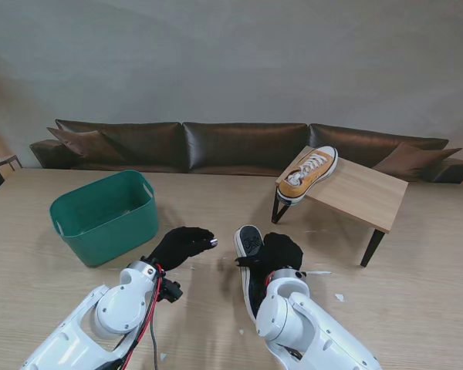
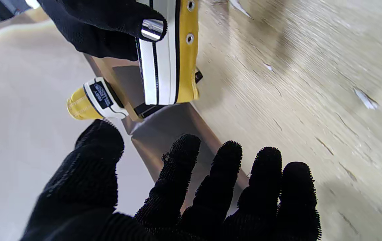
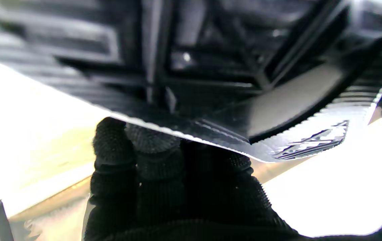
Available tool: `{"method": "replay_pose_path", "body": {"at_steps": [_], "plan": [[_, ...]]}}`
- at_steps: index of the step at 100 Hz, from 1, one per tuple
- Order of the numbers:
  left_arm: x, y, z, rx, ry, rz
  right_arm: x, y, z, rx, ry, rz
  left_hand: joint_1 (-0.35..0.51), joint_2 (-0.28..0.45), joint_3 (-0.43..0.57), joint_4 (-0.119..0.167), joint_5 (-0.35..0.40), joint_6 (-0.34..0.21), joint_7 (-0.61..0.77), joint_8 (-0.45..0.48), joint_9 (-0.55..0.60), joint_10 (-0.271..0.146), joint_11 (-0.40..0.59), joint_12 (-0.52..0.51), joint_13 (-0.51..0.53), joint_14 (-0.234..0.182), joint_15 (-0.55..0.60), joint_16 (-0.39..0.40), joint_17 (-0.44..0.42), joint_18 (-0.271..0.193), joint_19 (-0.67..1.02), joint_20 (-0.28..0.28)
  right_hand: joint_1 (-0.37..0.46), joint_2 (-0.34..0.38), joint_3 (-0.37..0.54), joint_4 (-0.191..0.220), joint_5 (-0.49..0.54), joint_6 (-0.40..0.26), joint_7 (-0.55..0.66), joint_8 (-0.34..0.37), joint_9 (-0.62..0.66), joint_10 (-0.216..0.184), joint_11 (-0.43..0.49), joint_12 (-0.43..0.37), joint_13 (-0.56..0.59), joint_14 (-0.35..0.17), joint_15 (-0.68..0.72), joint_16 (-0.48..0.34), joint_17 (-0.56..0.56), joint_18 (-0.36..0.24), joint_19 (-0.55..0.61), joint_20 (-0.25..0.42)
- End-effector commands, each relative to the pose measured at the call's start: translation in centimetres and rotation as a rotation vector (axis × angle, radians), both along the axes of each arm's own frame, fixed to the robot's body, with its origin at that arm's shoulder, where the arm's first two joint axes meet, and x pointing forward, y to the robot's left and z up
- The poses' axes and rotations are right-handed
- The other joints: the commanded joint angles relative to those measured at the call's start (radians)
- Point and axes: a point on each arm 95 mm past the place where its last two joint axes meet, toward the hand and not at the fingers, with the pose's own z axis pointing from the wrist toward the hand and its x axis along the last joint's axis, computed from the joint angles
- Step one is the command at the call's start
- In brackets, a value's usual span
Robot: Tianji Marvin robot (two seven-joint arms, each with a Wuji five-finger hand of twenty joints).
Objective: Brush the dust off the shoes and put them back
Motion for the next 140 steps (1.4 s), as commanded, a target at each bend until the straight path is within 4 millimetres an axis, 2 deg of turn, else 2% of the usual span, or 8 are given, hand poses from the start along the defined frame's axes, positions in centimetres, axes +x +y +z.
{"method": "replay_pose_path", "body": {"at_steps": [1,6,20,25,52,107,128,140], "plan": [[0.0,-0.8,-0.3,-0.029,0.036,0.0,-0.2,0.8,0.4,0.023,-0.008,0.018,-0.025,0.021,-0.029,0.042,0.016,0.011,-0.008,0.002,0.027,0.02,0.011,0.034,0.037,0.038,0.047,0.037,-0.002,0.004,0.065,0.071,0.186,0.071,0.582,0.056,0.146,-0.255,0.224,0.108,0.052,-0.097,0.042,0.018,0.04,-0.025,0.014,0.013,-0.004,0.001,0.023,-0.015],[0.1,-1.1,-0.5,-0.047,0.058,0.008,-0.2,0.8,0.3,0.038,-0.024,0.024,-0.032,0.018,-0.039,0.042,0.015,0.012,-0.01,0.0,0.033,0.025,0.014,0.061,0.038,0.045,0.07,0.06,-0.045,-0.004,0.164,0.09,0.185,0.075,0.582,0.057,0.146,-0.255,0.224,0.109,0.05,-0.097,0.043,0.019,0.039,-0.026,0.014,0.014,-0.004,0.001,0.023,-0.015],[0.4,-1.9,-0.9,-0.087,0.117,0.005,-0.2,0.8,0.0,0.075,-0.056,0.034,-0.036,0.025,-0.102,0.047,-0.01,-0.001,-0.026,-0.017,0.04,0.033,0.024,0.125,0.04,0.057,0.126,0.11,-0.16,-0.025,0.559,-0.153,0.183,0.083,0.58,0.06,0.146,-0.255,0.224,0.109,0.047,-0.098,0.046,0.023,0.039,-0.029,0.015,0.015,-0.004,0.001,0.023,-0.014],[0.5,-2.2,-1.0,-0.099,0.139,-0.004,-0.2,0.9,-0.1,0.082,-0.063,0.034,-0.047,0.025,-0.119,0.047,-0.019,-0.017,-0.031,-0.02,0.036,0.036,0.033,0.141,0.033,0.06,0.147,0.126,-0.169,-0.029,0.598,-0.167,0.183,0.083,0.579,0.06,0.146,-0.255,0.223,0.11,0.046,-0.098,0.046,0.023,0.039,-0.029,0.015,0.016,-0.004,0.001,0.023,-0.014],[1.1,-3.3,-1.3,-0.079,0.175,-0.031,-0.3,1.0,-0.3,0.123,-0.095,0.051,-0.085,0.028,-0.177,0.048,-0.092,-0.093,-0.065,-0.043,0.016,0.035,0.04,0.184,0.03,0.067,0.198,0.163,-0.181,-0.022,0.64,-0.19,0.187,0.077,0.577,0.061,0.144,-0.255,0.223,0.112,0.046,-0.099,0.047,0.021,0.04,-0.033,0.012,0.015,0.0,-0.002,0.018,-0.016],[2.0,-4.3,-1.6,-0.042,0.215,-0.006,-0.7,1.4,-0.4,0.198,-0.126,0.077,-0.115,0.021,-0.254,0.056,-0.189,-0.098,-0.124,-0.119,0.032,0.04,0.061,0.222,0.062,0.083,0.241,0.189,-0.16,0.012,0.657,-0.206,0.19,0.068,0.582,0.056,0.144,-0.251,0.226,0.117,0.049,-0.096,0.048,0.018,0.043,-0.026,0.009,0.016,0.0,-0.002,0.018,-0.015],[2.3,-4.9,-1.4,-0.04,0.202,-0.025,-0.7,1.6,-0.6,0.227,-0.136,0.099,-0.111,0.006,-0.279,0.06,-0.139,-0.121,-0.061,-0.093,0.04,0.028,0.102,0.273,0.081,0.071,0.278,0.209,-0.145,0.008,0.696,-0.198,0.19,0.066,0.583,0.053,0.145,-0.248,0.227,0.117,0.049,-0.094,0.048,0.018,0.041,-0.022,0.009,0.016,-0.001,0.0,0.016,-0.015],[2.4,-5.0,-1.4,-0.052,0.193,-0.018,-0.6,1.6,-0.8,0.238,-0.147,0.11,-0.091,-0.003,-0.275,0.063,-0.036,-0.112,0.018,0.003,0.053,0.01,0.16,0.383,0.095,0.062,0.356,0.26,-0.136,-0.007,0.795,-0.156,0.192,0.068,0.583,0.053,0.144,-0.245,0.226,0.116,0.048,-0.092,0.048,0.018,0.039,-0.021,0.008,0.017,-0.004,0.003,0.012,-0.015]]}}
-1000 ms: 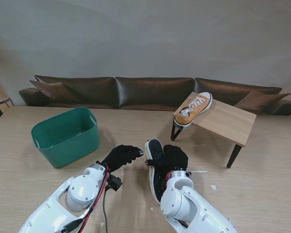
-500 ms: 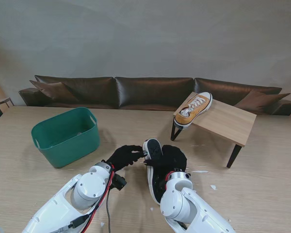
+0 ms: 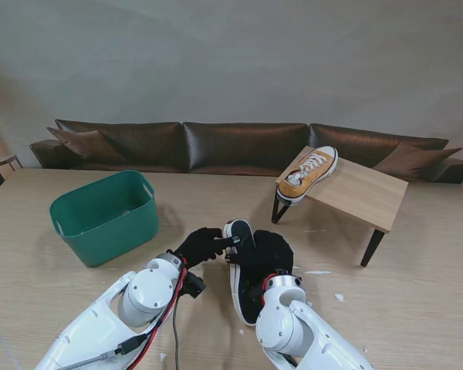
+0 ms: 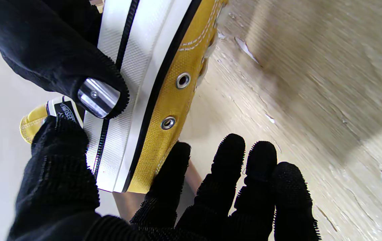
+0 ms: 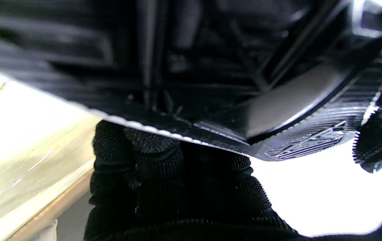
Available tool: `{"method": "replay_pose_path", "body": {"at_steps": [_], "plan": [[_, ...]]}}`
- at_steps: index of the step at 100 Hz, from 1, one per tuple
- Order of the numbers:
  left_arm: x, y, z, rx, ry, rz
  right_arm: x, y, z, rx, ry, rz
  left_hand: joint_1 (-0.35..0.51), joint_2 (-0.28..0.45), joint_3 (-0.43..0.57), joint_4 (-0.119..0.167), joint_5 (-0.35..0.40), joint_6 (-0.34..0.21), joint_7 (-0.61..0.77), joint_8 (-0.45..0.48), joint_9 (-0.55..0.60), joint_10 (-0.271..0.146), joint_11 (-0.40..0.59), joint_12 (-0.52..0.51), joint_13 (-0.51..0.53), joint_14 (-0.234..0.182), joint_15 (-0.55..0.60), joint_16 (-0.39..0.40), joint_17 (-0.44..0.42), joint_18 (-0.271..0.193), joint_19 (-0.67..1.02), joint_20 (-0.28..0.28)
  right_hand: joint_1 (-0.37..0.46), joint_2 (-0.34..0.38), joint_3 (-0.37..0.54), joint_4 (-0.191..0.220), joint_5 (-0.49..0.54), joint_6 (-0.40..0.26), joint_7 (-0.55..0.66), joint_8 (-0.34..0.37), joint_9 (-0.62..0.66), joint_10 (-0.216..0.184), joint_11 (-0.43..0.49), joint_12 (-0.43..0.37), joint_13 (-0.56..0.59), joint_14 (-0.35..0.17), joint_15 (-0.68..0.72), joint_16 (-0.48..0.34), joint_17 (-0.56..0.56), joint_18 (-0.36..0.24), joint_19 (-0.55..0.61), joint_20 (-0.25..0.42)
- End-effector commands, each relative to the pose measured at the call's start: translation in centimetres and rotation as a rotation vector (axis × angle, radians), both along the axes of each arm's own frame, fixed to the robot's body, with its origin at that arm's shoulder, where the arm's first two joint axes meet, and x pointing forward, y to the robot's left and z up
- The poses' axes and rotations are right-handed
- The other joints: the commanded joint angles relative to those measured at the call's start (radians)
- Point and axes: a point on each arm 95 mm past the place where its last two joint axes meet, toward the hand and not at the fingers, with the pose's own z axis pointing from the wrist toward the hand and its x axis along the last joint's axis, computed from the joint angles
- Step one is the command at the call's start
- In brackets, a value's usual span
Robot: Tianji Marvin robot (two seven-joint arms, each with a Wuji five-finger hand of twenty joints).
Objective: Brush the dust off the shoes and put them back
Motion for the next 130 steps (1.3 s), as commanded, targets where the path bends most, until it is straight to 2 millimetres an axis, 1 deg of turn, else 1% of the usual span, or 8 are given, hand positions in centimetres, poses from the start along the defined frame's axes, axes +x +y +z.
{"method": "replay_pose_path", "body": {"at_steps": [1,23,34,47,63,91,109,130], "plan": [[-0.1,-0.9,0.2,-0.029,0.005,-0.015,-0.2,0.8,0.0,0.018,-0.002,0.025,-0.006,-0.003,-0.018,0.042,0.054,-0.036,0.038,0.051,0.018,-0.016,0.04,0.067,0.069,0.011,0.064,0.041,0.005,-0.024,0.092,0.038,0.183,0.068,0.583,0.06,0.138,-0.244,0.226,0.104,0.047,-0.092,0.039,0.016,0.039,-0.022,0.008,0.015,-0.005,0.003,0.011,-0.015],[-0.1,-1.6,0.2,-0.037,-0.026,0.013,-0.4,1.1,-0.4,0.033,-0.008,0.047,0.053,-0.044,0.048,0.036,0.212,-0.016,0.155,0.21,0.075,-0.055,0.254,0.341,0.152,-0.005,0.334,0.197,0.104,-0.032,0.243,0.206,0.184,0.072,0.576,0.064,0.137,-0.243,0.226,0.103,0.044,-0.091,0.04,0.017,0.035,-0.02,0.009,0.017,-0.009,0.006,0.003,-0.014],[0.0,-2.0,0.3,-0.036,-0.03,0.029,-0.4,1.2,-0.5,0.035,-0.021,0.054,-0.022,-0.126,0.349,-0.004,0.298,0.04,0.238,0.29,0.146,-0.082,0.367,0.397,0.248,-0.015,0.452,0.216,0.215,-0.007,0.308,0.295,0.181,0.071,0.576,0.061,0.136,-0.245,0.225,0.102,0.044,-0.095,0.04,0.017,0.035,-0.023,0.01,0.017,-0.009,0.006,0.003,-0.013],[-0.1,-2.4,0.4,-0.031,-0.028,0.046,-0.4,1.2,-0.5,0.044,-0.033,0.051,-0.011,-0.188,0.553,-0.022,0.349,0.104,0.373,0.401,0.201,-0.109,0.397,0.376,0.317,-0.03,0.48,0.183,0.306,0.007,0.358,0.286,0.177,0.079,0.572,0.058,0.132,-0.249,0.222,0.1,0.037,-0.099,0.041,0.017,0.033,-0.028,0.01,0.017,-0.01,0.005,0.002,-0.011],[-0.3,-2.9,0.3,-0.045,-0.014,0.049,-0.4,1.3,-0.5,0.053,-0.039,0.045,0.148,-0.294,0.627,-0.094,0.274,0.082,0.635,0.512,0.244,-0.123,0.302,0.239,0.375,-0.06,0.457,0.13,0.384,0.008,0.394,0.217,0.173,0.092,0.562,0.058,0.125,-0.254,0.219,0.097,0.029,-0.1,0.043,0.016,0.025,-0.03,0.008,0.016,-0.018,0.002,-0.007,-0.012],[-0.6,-3.3,0.1,-0.06,-0.007,0.033,-0.5,1.4,-0.3,0.071,-0.035,0.038,0.302,-0.362,0.697,-0.091,0.131,0.08,0.835,0.46,0.382,-0.16,0.062,0.097,0.539,-0.141,0.322,-0.005,0.555,-0.012,0.492,-0.011,0.166,0.117,0.546,0.064,0.115,-0.254,0.215,0.092,0.016,-0.102,0.046,0.013,0.02,-0.031,0.009,0.015,-0.027,0.003,-0.012,-0.009],[-0.6,-3.9,0.1,-0.107,-0.02,0.068,-0.7,1.4,-0.4,0.086,-0.023,0.038,0.352,-0.429,0.772,-0.098,0.133,0.048,0.906,0.434,0.465,-0.201,-0.003,0.098,0.634,-0.231,0.19,-0.093,0.665,-0.038,0.456,-0.179,0.157,0.147,0.507,0.058,0.087,-0.248,0.195,0.056,-0.022,-0.1,0.046,0.003,0.001,-0.028,-0.007,0.008,-0.052,0.01,-0.03,-0.01],[-0.5,-4.1,0.3,-0.154,-0.057,0.114,-0.8,1.4,-0.5,0.123,-0.009,0.037,0.367,-0.48,0.814,-0.097,0.155,0.022,0.966,0.34,0.478,-0.223,-0.015,0.104,0.724,-0.249,0.085,-0.136,0.764,-0.058,0.368,-0.298,0.069,0.18,0.384,0.045,-0.066,-0.182,0.029,-0.002,-0.153,-0.075,-0.005,-0.137,-0.066,0.005,-0.129,-0.036,-0.129,0.05,-0.107,-0.028]]}}
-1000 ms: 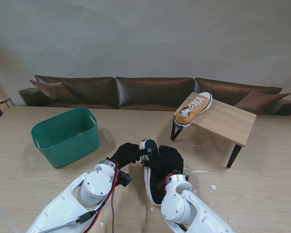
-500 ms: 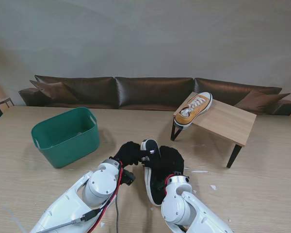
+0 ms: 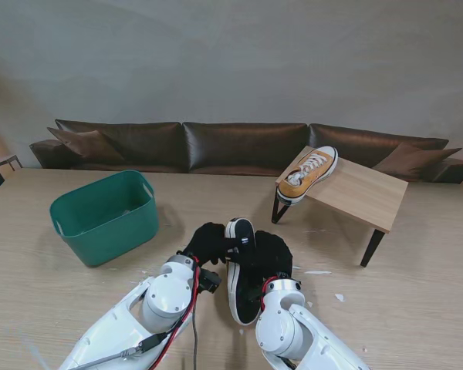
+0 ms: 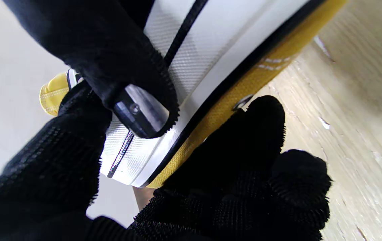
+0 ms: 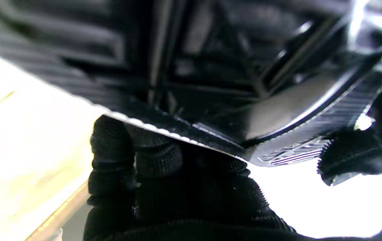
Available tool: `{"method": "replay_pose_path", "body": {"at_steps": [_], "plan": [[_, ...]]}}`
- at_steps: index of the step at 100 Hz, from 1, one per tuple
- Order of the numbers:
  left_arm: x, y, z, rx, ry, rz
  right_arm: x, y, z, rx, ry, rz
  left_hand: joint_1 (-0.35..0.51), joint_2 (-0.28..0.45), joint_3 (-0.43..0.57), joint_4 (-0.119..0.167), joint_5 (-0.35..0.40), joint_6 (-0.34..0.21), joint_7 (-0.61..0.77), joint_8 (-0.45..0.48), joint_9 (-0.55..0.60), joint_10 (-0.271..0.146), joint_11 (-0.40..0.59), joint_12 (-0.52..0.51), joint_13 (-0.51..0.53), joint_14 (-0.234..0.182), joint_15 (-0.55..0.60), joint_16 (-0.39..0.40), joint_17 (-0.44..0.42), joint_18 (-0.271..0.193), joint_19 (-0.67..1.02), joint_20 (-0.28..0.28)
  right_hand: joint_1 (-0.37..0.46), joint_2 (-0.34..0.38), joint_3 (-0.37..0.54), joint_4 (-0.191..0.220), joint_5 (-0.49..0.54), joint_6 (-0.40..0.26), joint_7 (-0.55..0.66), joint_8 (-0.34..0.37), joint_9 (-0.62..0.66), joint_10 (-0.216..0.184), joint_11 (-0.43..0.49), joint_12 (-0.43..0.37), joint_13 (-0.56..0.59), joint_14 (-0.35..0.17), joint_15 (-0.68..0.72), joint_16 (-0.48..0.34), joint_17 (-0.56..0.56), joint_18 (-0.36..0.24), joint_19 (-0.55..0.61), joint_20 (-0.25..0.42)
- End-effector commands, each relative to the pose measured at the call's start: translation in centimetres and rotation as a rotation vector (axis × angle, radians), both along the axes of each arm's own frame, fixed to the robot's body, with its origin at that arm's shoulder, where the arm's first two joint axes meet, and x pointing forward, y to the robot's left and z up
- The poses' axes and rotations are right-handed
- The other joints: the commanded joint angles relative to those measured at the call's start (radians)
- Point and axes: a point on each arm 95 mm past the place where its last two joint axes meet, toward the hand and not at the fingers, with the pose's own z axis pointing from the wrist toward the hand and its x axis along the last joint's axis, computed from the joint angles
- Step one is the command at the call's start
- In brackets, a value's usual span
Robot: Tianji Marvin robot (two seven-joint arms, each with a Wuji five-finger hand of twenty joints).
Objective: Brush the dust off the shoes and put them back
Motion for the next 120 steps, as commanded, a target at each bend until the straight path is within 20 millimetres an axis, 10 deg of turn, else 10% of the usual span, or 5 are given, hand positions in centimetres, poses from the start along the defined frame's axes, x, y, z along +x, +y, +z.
{"method": "replay_pose_path", "body": {"at_steps": [1,8,48,67,120], "plan": [[-0.4,-1.4,0.2,-0.033,0.002,-0.025,-0.5,1.3,0.3,0.046,0.012,0.04,0.355,-0.065,0.226,0.02,0.01,-0.169,0.15,-0.006,0.071,-0.126,0.001,0.013,0.087,-0.065,-0.024,-0.017,0.059,-0.067,-0.012,-0.03,0.104,0.147,0.263,0.094,-0.003,-0.225,0.006,-0.008,-0.076,-0.105,-0.039,-0.069,-0.037,-0.009,-0.049,-0.02,-0.135,0.025,-0.048,-0.027],[-0.3,-1.4,0.3,-0.049,-0.011,-0.011,-0.6,1.3,0.3,0.061,0.02,0.046,0.359,-0.077,0.236,0.02,0.015,-0.178,0.176,-0.05,0.073,-0.136,0.0,0.009,0.102,-0.062,-0.055,-0.027,0.071,-0.068,-0.037,-0.054,0.047,0.207,0.236,0.225,-0.053,-0.192,-0.16,0.089,-0.137,-0.101,-0.071,-0.126,-0.085,0.006,-0.11,-0.037,-0.176,0.041,-0.082,-0.028],[-0.6,-0.7,0.8,-0.117,-0.044,0.005,-0.5,0.2,0.2,0.174,0.121,0.152,0.358,-0.055,0.25,0.023,-0.021,-0.148,0.229,-0.07,0.065,-0.119,0.013,0.037,0.103,-0.044,-0.01,0.028,0.052,0.002,-0.024,-0.031,-0.066,0.314,-0.044,0.22,-0.413,-0.137,-0.295,-0.04,-0.419,-0.118,-0.156,-0.239,-0.318,0.051,-0.351,-0.124,-0.38,0.07,-0.308,-0.036],[-0.8,0.1,1.2,-0.145,-0.043,-0.032,-0.3,-0.9,0.5,0.221,0.191,0.244,0.36,-0.035,0.246,0.029,-0.034,-0.128,0.214,-0.025,0.06,-0.106,0.01,0.041,0.1,-0.045,0.02,0.06,0.034,0.027,-0.034,-0.013,-0.078,0.472,-0.341,0.265,-0.547,-0.14,-0.335,-0.069,-0.559,-0.139,-0.198,-0.266,-0.415,0.036,-0.412,-0.14,-0.478,0.052,-0.458,-0.014],[-0.7,1.9,2.6,-0.126,-0.05,-0.206,0.4,-2.9,1.8,0.329,0.281,0.445,0.362,0.014,0.215,0.043,-0.068,-0.154,0.193,0.065,0.023,-0.132,0.011,0.089,0.029,-0.049,0.071,0.144,-0.103,-0.004,-0.014,0.089,-0.05,0.355,-0.29,0.245,-0.554,-0.119,-0.361,-0.056,-0.598,-0.123,-0.215,-0.28,-0.435,0.023,-0.444,-0.149,-0.453,0.041,-0.581,0.04]]}}
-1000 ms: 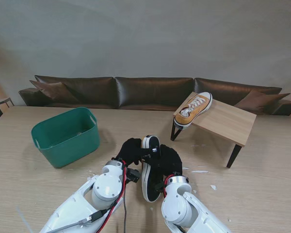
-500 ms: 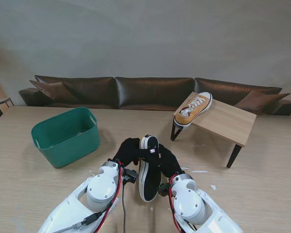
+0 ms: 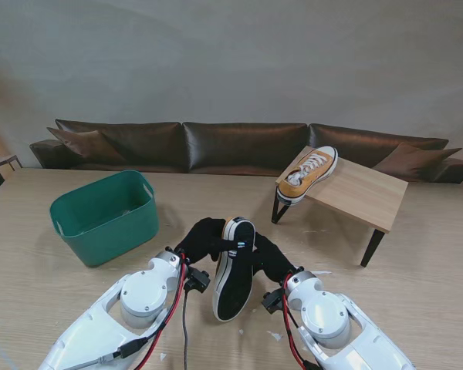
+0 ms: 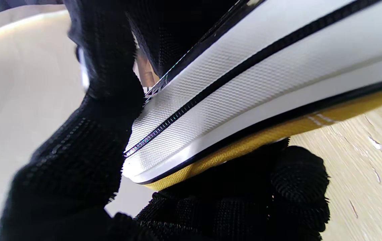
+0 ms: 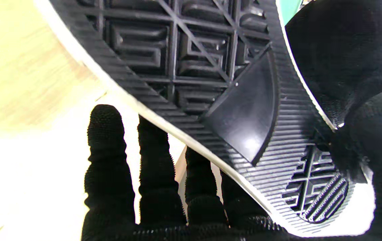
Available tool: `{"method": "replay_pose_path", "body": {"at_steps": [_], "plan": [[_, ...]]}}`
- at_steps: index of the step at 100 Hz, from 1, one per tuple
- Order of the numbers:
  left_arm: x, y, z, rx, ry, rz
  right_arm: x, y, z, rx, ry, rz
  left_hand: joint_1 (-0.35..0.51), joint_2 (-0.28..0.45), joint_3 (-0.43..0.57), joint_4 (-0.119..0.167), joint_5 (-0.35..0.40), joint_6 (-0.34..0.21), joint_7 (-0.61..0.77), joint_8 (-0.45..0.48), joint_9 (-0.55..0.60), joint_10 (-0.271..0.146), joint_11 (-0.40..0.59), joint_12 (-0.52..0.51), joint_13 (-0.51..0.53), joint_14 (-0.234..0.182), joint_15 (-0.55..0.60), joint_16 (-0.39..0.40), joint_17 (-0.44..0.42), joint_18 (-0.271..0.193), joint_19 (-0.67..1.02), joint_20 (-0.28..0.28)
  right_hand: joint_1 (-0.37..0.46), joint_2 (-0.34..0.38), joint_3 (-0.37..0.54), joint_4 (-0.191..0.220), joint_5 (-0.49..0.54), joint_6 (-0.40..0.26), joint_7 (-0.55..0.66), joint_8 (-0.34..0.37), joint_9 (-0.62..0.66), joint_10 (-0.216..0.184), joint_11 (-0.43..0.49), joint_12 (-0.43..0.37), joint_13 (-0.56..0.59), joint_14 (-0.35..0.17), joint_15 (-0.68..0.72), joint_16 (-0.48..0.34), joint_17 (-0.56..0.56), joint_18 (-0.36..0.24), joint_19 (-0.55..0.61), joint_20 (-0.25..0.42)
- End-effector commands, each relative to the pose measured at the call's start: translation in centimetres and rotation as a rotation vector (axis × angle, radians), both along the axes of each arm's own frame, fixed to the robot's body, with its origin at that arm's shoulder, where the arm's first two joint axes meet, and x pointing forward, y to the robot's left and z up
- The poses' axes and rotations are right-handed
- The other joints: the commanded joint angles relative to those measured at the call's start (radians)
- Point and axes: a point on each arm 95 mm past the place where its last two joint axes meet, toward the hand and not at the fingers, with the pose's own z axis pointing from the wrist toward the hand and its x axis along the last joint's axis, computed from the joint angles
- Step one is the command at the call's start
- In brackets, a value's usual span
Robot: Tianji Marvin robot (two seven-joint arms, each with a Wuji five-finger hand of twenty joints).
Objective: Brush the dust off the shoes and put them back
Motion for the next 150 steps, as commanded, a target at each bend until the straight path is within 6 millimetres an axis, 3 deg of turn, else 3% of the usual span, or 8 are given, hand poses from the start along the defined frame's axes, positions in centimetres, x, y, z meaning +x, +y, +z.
{"method": "replay_pose_path", "body": {"at_steps": [1,22,30,40,61,105,132,150], "plan": [[-0.1,0.1,0.4,0.002,-0.007,-0.028,0.2,0.0,0.8,-0.014,-0.026,0.015,0.228,0.077,0.197,0.064,-0.019,-0.141,0.09,0.051,0.016,-0.121,0.021,0.024,0.014,-0.085,0.099,0.046,-0.025,-0.027,0.026,0.033,0.009,-0.011,-0.041,-0.023,0.001,-0.015,0.001,0.004,-0.006,-0.019,-0.004,-0.014,-0.003,-0.022,-0.002,-0.007,-0.427,-0.018,-0.018,0.032],[-0.2,0.7,1.0,0.0,-0.02,-0.095,0.4,-0.1,0.8,-0.012,-0.028,0.037,0.228,0.081,0.189,0.065,-0.019,-0.159,0.086,0.053,0.013,-0.131,0.016,0.021,0.004,-0.089,0.116,0.056,-0.045,-0.047,0.031,0.046,0.291,-0.028,-0.173,0.016,0.141,-0.02,0.077,0.04,0.13,0.002,0.023,-0.011,0.08,-0.015,0.022,-0.006,-0.366,-0.001,0.022,0.055],[-0.2,1.0,1.2,-0.001,-0.02,-0.124,0.3,-0.1,0.7,-0.009,-0.033,0.04,0.228,0.082,0.184,0.067,-0.018,-0.172,0.081,0.054,0.014,-0.139,0.012,0.017,-0.003,-0.091,0.12,0.057,-0.06,-0.058,0.036,0.054,0.2,-0.144,0.326,-0.049,0.201,-0.038,0.107,0.06,0.177,0.009,0.03,-0.002,0.115,-0.017,0.035,-0.005,-0.345,0.004,0.083,0.028],[-0.3,1.2,1.5,0.005,-0.023,-0.151,0.2,0.3,0.5,0.003,-0.036,0.037,0.227,0.081,0.173,0.068,-0.012,-0.191,0.074,0.055,0.019,-0.151,0.006,0.006,-0.017,-0.093,0.141,0.067,-0.08,-0.072,0.049,0.07,0.223,-0.173,0.43,-0.07,0.282,-0.051,0.145,0.08,0.242,0.014,0.05,0.01,0.169,-0.018,0.064,0.004,-0.308,0.009,0.144,0.027],[-0.5,1.6,1.9,0.044,-0.043,-0.184,-0.3,1.3,0.2,0.055,-0.049,0.018,0.216,0.07,0.155,0.066,0.013,-0.246,0.054,0.05,0.038,-0.181,-0.006,-0.029,-0.052,-0.105,0.17,0.074,-0.111,-0.102,0.059,0.086,0.322,-0.269,0.48,-0.226,0.515,-0.076,0.31,-0.046,0.495,0.019,0.045,0.032,0.341,-0.032,0.122,0.017,-0.204,0.034,0.302,-0.046],[-0.5,2.6,2.2,0.079,-0.047,-0.2,-1.3,3.3,0.8,0.199,-0.036,0.014,0.242,0.1,0.095,0.073,0.005,-0.243,0.011,0.058,0.01,-0.161,-0.01,-0.024,-0.185,-0.043,0.233,0.108,-0.236,-0.13,0.058,0.141,0.415,-0.354,0.492,-0.243,0.711,-0.202,0.516,-0.102,0.77,-0.02,0.073,0.147,0.566,-0.065,0.313,0.086,-0.02,0.029,0.498,-0.037],[-0.8,3.1,2.6,0.062,-0.042,-0.148,-1.8,4.1,1.7,0.232,-0.042,0.033,0.092,0.171,0.031,0.074,0.023,-0.167,-0.669,-0.118,-0.21,-0.056,0.022,-0.253,-0.354,0.053,0.144,0.089,-0.379,-0.098,-0.053,0.304,0.426,-0.38,0.579,-0.225,0.721,-0.189,0.548,-0.056,0.828,0.018,0.068,0.196,0.654,-0.073,0.376,0.109,0.107,0.004,0.571,-0.075],[-1.0,4.1,3.4,0.058,-0.062,-0.113,-1.7,4.6,2.1,0.205,-0.082,-0.002,-0.052,0.231,0.008,0.109,-0.06,-0.17,-0.902,-0.263,-0.353,-0.001,-0.071,-0.434,-0.474,0.106,-0.091,-0.028,-0.525,-0.078,-0.177,0.257,0.436,-0.394,0.601,-0.229,0.729,-0.175,0.56,-0.055,0.865,0.042,0.054,0.197,0.658,-0.092,0.445,0.13,0.187,-0.001,0.579,-0.097]]}}
